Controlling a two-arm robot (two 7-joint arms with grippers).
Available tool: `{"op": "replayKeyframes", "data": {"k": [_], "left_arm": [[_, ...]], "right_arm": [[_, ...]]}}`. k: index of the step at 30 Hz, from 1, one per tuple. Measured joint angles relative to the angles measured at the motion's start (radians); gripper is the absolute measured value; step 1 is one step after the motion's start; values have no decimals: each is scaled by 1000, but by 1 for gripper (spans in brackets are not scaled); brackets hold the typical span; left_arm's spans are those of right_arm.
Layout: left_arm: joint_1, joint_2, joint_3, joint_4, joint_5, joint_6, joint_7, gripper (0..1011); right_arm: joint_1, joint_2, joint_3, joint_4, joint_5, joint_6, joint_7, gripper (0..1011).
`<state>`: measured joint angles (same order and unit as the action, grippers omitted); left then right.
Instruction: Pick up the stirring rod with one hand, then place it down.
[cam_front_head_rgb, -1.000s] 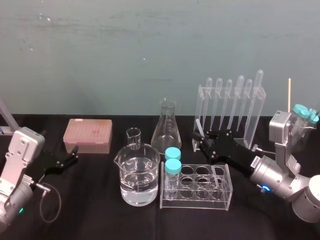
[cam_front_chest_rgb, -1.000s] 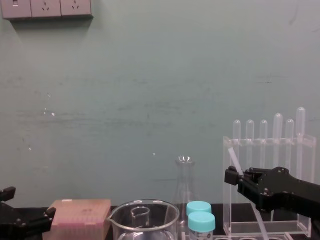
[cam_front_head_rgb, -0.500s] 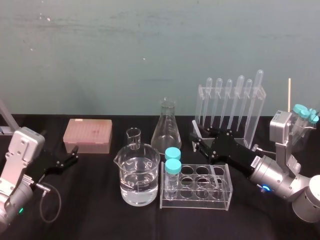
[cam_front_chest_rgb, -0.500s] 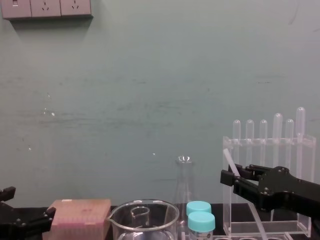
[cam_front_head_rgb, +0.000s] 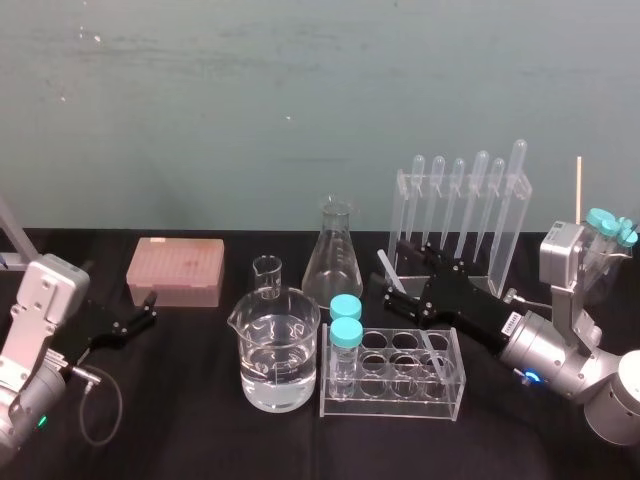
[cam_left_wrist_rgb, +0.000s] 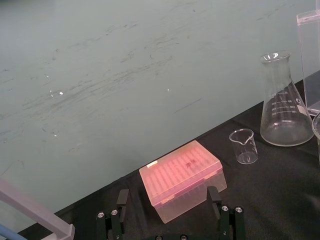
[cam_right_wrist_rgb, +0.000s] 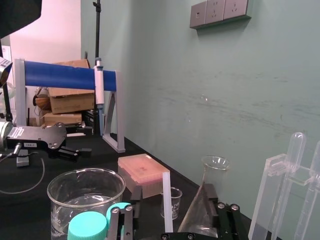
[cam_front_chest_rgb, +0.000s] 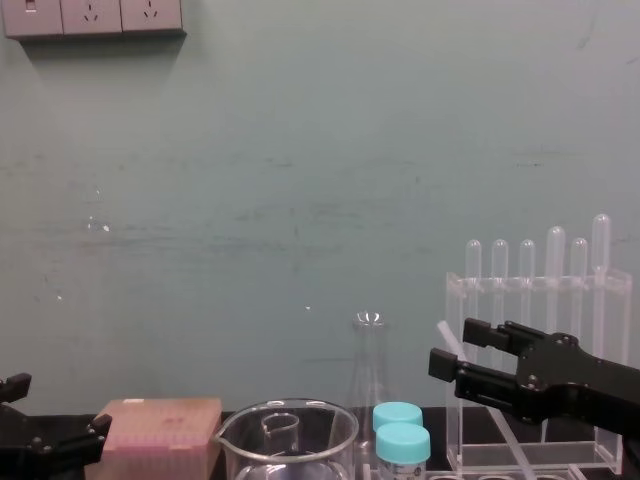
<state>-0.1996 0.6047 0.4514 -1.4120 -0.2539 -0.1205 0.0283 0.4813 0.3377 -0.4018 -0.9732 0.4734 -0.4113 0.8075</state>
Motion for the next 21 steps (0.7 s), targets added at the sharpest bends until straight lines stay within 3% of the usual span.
{"op": "replayKeyframes", "data": {"k": [7,10,16,21], "left_arm": [[0,0,0,0,0,0,0,1000],[0,0,0,0,0,0,0,1000],[0,0,0,0,0,0,0,1000],[0,0,0,0,0,0,0,1000]], "right_arm": [[0,0,0,0,0,0,0,964],[0,0,0,0,0,0,0,1003],[-5,2,8,-37,19,-7,10,1003],[-13,6,21,-94,27,-49,10,1003]]}}
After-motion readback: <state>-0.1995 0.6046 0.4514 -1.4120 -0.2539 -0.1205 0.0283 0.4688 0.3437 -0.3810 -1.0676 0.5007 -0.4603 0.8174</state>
